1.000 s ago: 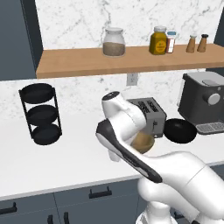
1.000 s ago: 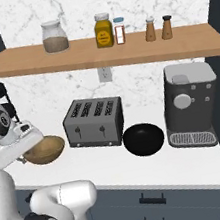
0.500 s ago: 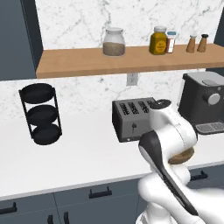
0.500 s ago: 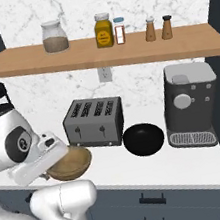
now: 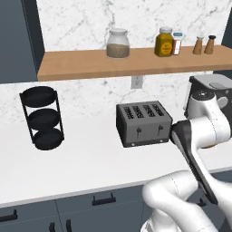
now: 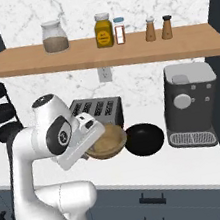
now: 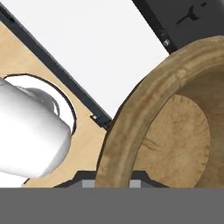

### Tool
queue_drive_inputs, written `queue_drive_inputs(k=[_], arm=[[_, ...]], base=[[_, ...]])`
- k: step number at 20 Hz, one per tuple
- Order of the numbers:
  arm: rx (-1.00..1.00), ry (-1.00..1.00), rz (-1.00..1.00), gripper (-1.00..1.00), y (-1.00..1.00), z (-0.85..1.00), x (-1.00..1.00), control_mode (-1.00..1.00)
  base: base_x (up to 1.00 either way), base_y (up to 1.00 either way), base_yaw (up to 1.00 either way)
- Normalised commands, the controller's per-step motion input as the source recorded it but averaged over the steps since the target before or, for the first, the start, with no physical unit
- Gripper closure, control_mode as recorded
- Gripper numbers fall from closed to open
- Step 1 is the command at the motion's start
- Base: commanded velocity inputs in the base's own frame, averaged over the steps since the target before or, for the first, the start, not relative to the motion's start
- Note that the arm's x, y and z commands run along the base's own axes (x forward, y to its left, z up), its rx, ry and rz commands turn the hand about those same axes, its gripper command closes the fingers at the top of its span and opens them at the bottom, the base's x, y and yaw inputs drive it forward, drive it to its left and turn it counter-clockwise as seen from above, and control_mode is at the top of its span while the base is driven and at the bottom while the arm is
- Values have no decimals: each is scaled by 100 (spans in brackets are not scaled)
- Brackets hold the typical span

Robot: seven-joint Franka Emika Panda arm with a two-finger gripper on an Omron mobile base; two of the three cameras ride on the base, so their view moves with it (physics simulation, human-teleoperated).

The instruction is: Pick up the bowls on the counter and stack them on top of one another in the open cabinet. Place the smaller bowl on top of the larger bowl.

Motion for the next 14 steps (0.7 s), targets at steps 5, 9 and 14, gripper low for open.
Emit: queue_drive_inputs(k=[5, 9, 14], arm=[[0, 12, 11, 100, -88, -17, 100, -100], [0, 8, 13, 100, -55, -52, 100, -100], [1, 7, 12, 100, -25, -66, 99, -100]], base=[[0, 0, 0], [0, 0, 0], [0, 0, 0]])
